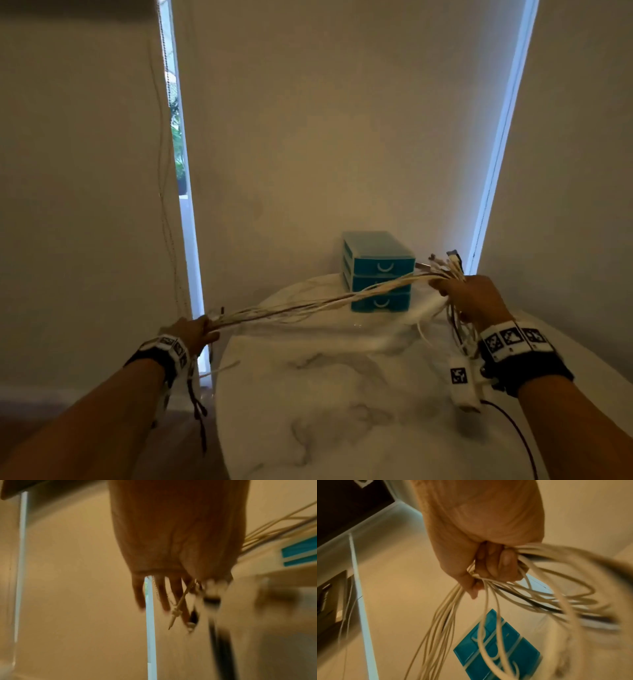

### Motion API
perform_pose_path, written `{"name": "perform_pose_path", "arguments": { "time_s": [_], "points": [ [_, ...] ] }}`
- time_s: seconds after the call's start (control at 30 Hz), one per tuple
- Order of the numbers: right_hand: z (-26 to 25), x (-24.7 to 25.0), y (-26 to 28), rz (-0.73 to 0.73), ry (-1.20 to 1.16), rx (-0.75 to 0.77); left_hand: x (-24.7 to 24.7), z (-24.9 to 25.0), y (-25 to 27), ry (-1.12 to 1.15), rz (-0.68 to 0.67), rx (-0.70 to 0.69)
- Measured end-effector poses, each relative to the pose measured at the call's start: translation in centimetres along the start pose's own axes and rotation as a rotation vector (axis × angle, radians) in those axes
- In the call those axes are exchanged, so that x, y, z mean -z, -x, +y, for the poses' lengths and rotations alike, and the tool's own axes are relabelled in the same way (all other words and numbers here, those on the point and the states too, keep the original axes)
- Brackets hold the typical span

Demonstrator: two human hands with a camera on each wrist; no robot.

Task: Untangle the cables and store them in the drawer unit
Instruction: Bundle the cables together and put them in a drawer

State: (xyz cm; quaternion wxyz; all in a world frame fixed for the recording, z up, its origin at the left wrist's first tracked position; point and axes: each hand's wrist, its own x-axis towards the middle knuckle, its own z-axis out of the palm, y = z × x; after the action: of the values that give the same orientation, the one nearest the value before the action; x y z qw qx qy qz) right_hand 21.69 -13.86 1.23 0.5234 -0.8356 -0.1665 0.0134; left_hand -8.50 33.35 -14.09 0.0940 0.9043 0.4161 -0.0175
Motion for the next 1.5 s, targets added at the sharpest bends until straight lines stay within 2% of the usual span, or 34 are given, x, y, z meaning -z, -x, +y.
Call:
{"name": "perform_pose_path", "arguments": {
  "time_s": [0.07,0.1,0.17,0.23,0.3,0.4,0.5,0.53,0.6,0.63,0.67,0.7,0.73,0.77,0.8,0.83,0.87,0.9,0.93,1.0,1.07,1.13,1.2,1.27,1.37,1.43,1.5],
  "points": [
    [-0.3,-0.6,0.1,0.027,0.011,0.035,-2.1,0.3,0.3,-0.065,-0.186,-0.009],
    [-0.3,-0.8,0.1,0.027,0.021,0.049,-2.6,0.3,0.5,-0.097,-0.226,0.009],
    [-0.5,-0.3,-0.1,0.058,0.019,0.067,-2.3,0.5,2.2,-0.029,-0.224,0.062],
    [-0.8,0.9,-0.6,0.158,-0.005,0.051,-2.7,0.1,4.0,0.241,-0.218,0.075],
    [-0.9,2.2,-0.6,0.25,-0.092,0.013,-3.8,-0.6,7.3,0.37,-0.223,0.108],
    [-1.4,3.3,-0.5,0.303,-0.186,0.027,-6.1,-3.1,8.2,0.189,-0.078,0.236],
    [-2.6,2.8,-0.1,0.204,-0.243,0.054,-5.3,-7.5,4.5,0.018,-0.076,0.411],
    [-3.1,2.4,0.0,0.178,-0.24,0.066,-3.3,-7.0,4.4,-0.003,-0.103,0.396],
    [-3.8,1.7,0.0,0.16,-0.243,0.072,1.4,-3.8,5.1,-0.078,-0.083,0.273],
    [-4.2,1.5,0.1,0.153,-0.25,0.071,4.3,-1.3,5.9,-0.165,-0.017,0.186],
    [-4.4,1.2,0.0,0.147,-0.266,0.074,7.0,1.3,6.7,-0.281,0.094,0.114],
    [-4.7,1.0,0.1,0.142,-0.28,0.081,9.5,3.9,7.6,-0.368,0.263,0.068],
    [-4.9,0.9,0.2,0.139,-0.291,0.089,11.3,5.9,8.1,-0.354,0.455,0.0],
    [-5.3,0.8,0.4,0.138,-0.302,0.098,12.2,7.9,8.4,-0.195,0.623,-0.129],
    [-5.6,0.7,0.6,0.133,-0.32,0.11,12.6,10.1,8.7,0.125,0.667,-0.298],
    [-6.0,0.9,0.8,0.128,-0.342,0.119,12.6,12.3,8.8,0.47,0.545,-0.455],
    [-6.4,1.1,1.0,0.128,-0.366,0.122,12.0,14.4,8.8,0.732,0.316,-0.563],
    [-6.9,1.5,1.3,0.144,-0.39,0.118,10.8,15.6,8.3,0.858,0.105,-0.567],
    [-7.2,2.1,1.5,0.175,-0.416,0.11,9.3,16.1,7.5,0.908,-0.035,-0.468],
    [-7.6,4.1,1.5,0.276,-0.487,0.083,5.4,13.8,3.9,0.912,-0.104,-0.168],
    [-7.5,6.7,0.9,0.37,-0.553,0.068,1.9,7.8,-1.4,0.948,0.002,0.033],
    [-7.1,8.2,0.3,0.418,-0.534,0.065,0.3,2.4,-5.1,0.926,0.081,0.166],
    [-6.7,8.2,0.2,0.403,-0.504,0.051,1.8,0.9,-4.4,0.835,0.145,0.192],
    [-6.3,7.9,0.6,0.414,-0.566,0.021,3.5,0.5,-2.4,0.573,0.226,0.163],
    [-5.8,9.7,0.3,0.546,-0.73,-0.069,2.3,-3.9,-0.6,0.252,0.442,0.209],
    [-5.3,12.0,0.0,0.626,-0.748,-0.076,0.0,-7.3,0.5,0.209,0.502,0.217],
    [-5.1,12.8,-0.6,0.555,-0.583,-0.023,-1.0,-8.2,1.3,0.291,0.517,0.195]
  ]
}}
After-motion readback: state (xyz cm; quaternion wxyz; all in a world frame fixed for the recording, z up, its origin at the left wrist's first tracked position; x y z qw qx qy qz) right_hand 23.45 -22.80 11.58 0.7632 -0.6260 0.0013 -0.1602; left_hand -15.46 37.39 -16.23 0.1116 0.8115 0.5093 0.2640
